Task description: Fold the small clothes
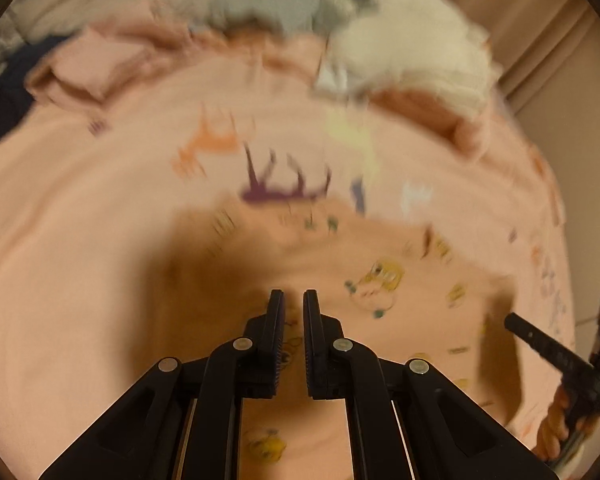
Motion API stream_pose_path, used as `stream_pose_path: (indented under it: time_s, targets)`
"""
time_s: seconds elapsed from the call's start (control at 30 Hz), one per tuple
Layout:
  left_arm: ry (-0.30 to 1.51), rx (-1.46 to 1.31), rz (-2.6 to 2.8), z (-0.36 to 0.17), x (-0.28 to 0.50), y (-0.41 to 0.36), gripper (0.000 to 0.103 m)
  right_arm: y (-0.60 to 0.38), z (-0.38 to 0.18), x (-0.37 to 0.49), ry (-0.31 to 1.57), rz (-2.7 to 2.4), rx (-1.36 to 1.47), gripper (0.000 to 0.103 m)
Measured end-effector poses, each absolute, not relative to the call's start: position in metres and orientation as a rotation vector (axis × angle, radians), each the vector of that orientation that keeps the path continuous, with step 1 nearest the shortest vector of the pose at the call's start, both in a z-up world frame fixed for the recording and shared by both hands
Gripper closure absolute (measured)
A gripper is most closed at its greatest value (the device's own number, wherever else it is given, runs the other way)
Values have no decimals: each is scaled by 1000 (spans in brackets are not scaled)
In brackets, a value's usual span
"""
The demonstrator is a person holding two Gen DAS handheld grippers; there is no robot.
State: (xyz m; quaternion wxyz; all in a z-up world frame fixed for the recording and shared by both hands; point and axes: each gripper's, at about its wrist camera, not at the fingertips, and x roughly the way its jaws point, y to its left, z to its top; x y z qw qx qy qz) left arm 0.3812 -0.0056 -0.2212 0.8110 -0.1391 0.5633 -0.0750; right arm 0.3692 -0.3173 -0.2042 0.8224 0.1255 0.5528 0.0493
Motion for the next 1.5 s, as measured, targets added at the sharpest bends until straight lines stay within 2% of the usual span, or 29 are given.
stream_pose_path:
  time_s: [0.1,0.13,0.2,0.3,0.4,0.47,0.5,0.53,0.57,0.6,0.7,0.83,0.97,1.23,1.4,1.47,1.5]
  targets:
    - [1203,-319,-38,-244,403,-10,100,-301,-234,389,1249,46,195,91]
    - [1183,-344,-6,-244,410,-7,100,-299,-237,395,1240,23,169,97]
    - [1198,-407,42,-240,418,5,100,-307,-229,403,1228,5,203,97]
    - [1197,-437,13,-221,409,23,100,-325,-201,395,1182,-8,278,87]
    - [1170,-341,-11,-191,380,36,100,-338,-172,366,1134,6,299,64]
    - [1167,-361,-55,-178,348,50,96,-346,-161,337,1102,34,343,29]
    - [1179,-395,-78,-179,334,57,77,-349,-159,319,1085,56,376,23]
    - [1198,-433,-109,-180,321,63,45,-350,-158,306,1081,76,404,14]
    - [1227,-498,-160,-185,302,70,33,-352,-161,285,1089,101,451,11]
    - [1238,-570,-195,-192,287,75,26,-351,-167,273,1100,113,487,10]
    - [1276,-771,-227,-217,246,87,27,-352,-197,232,1151,121,662,9]
    - [1395,-889,-287,-262,223,72,27,-339,-258,205,1318,104,874,9]
    - [1290,-915,-321,-264,230,59,27,-328,-252,203,1204,110,908,10]
    - [1141,-974,-328,-276,276,45,27,-324,-273,238,1116,163,1113,10]
    - [1086,-951,-306,-274,286,44,27,-319,-271,257,1081,170,1086,13]
    - [1079,-880,-276,-271,292,37,34,-322,-270,258,1065,161,1059,20]
    - [1080,-818,-229,-270,294,34,51,-322,-270,261,1054,151,1038,24]
